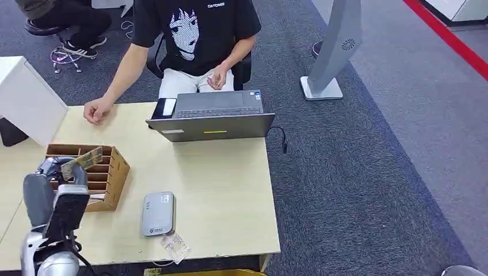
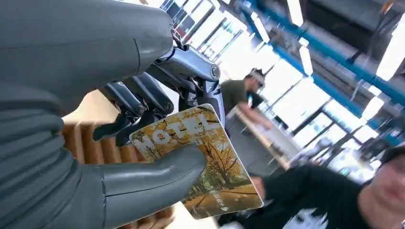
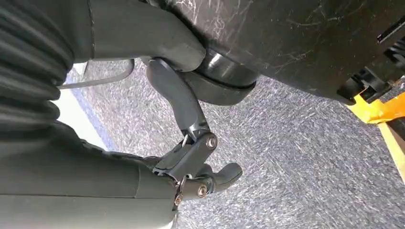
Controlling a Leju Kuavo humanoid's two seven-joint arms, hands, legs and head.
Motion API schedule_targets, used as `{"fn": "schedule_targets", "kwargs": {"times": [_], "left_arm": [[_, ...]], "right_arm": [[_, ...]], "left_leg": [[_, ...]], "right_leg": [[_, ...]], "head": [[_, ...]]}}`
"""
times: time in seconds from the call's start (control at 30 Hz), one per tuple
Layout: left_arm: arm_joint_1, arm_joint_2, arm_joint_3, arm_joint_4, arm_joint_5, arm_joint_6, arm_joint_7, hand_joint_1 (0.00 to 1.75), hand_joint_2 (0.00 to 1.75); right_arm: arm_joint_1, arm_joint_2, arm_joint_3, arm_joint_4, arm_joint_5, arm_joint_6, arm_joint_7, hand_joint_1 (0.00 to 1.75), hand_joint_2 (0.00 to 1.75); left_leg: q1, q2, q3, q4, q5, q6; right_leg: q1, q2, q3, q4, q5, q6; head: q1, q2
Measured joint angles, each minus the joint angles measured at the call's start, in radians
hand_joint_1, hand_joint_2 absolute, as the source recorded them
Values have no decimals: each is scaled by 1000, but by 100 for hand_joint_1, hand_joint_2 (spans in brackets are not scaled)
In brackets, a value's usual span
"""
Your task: Pass the card to the sensor for recognition and then transmit it.
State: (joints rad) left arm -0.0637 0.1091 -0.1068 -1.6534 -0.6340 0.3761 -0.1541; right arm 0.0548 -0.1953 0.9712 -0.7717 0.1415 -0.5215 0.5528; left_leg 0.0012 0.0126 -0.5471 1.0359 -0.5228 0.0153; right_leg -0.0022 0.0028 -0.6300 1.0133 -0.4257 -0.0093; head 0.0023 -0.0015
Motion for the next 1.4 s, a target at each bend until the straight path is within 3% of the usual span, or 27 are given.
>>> {"fn": "schedule_targets", "kwargs": {"times": [0.3, 0.5, 0.63, 0.87, 1.03, 1.07, 1.1, 1.13, 1.33, 1.4], "left_arm": [[-32, 33, 18, -77, -34, 34, -8, 175, 175], [-143, 129, 66, -73, -104, -2, 90, 175, 175], [-194, 172, 122, 1, -120, -11, 131, 175, 175], [-204, 169, 153, 130, -109, 4, 151, 175, 175], [-204, 151, 153, 170, -65, 11, 151, 175, 175], [-205, 148, 153, 174, -54, 11, 151, 10, 175], [-207, 145, 153, 176, -41, 11, 150, 10, 175], [-207, 141, 153, 179, -22, 11, 148, 0, 175], [-209, 124, 153, 182, 53, -9, 139, 0, 175], [-215, 122, 153, 185, 70, -48, 141, 0, 175]], "right_arm": [[0, 0, -2, -3, 11, 9, -1, 0, 175], [3, 0, -18, -2, 29, 27, -15, 0, 175], [4, 0, -31, 2, 42, 41, -26, 0, 175], [8, 9, -61, 7, 42, 45, -37, 0, 175], [15, 12, -79, 7, 43, 45, -37, 0, 175], [16, 12, -81, 6, 45, 45, -35, 0, 175], [17, 12, -84, 6, 45, 45, -35, 0, 175], [19, 12, -89, 5, 50, 45, -34, 0, 175], [27, 12, -103, 0, 61, 44, -27, 0, 175], [31, 12, -104, -2, 61, 42, -23, 0, 175]], "left_leg": [[0, 0, 0, 0, 0, 0], [0, 0, 0, 0, 1, -2], [0, 0, 0, 0, 1, -2], [0, 0, 0, 0, 2, -2], [0, 1, -1, 0, 1, -1], [0, 2, -1, 0, 1, -1], [0, 2, -1, 0, 1, -1], [0, 2, -1, 0, 1, -1], [0, 1, -2, 0, 1, -1], [0, 1, -2, 0, 1, -1]], "right_leg": [[0, 0, 0, 0, 0, 0], [0, 0, 0, 0, 0, 0], [0, 0, 0, 1, 0, 0], [0, 1, -1, 1, 1, 0], [0, 2, -2, 1, 1, 0], [0, 3, -2, 1, 1, 0], [0, 3, -2, 0, 1, 0], [0, 3, -3, 0, 1, 0], [0, 2, -3, 0, 1, 0], [0, 2, -3, 0, 1, 0]], "head": [[0, 0], [0, 0], [0, 0], [0, 0], [0, 0], [0, 0], [0, 0], [0, 0], [0, 0], [0, 0]]}}
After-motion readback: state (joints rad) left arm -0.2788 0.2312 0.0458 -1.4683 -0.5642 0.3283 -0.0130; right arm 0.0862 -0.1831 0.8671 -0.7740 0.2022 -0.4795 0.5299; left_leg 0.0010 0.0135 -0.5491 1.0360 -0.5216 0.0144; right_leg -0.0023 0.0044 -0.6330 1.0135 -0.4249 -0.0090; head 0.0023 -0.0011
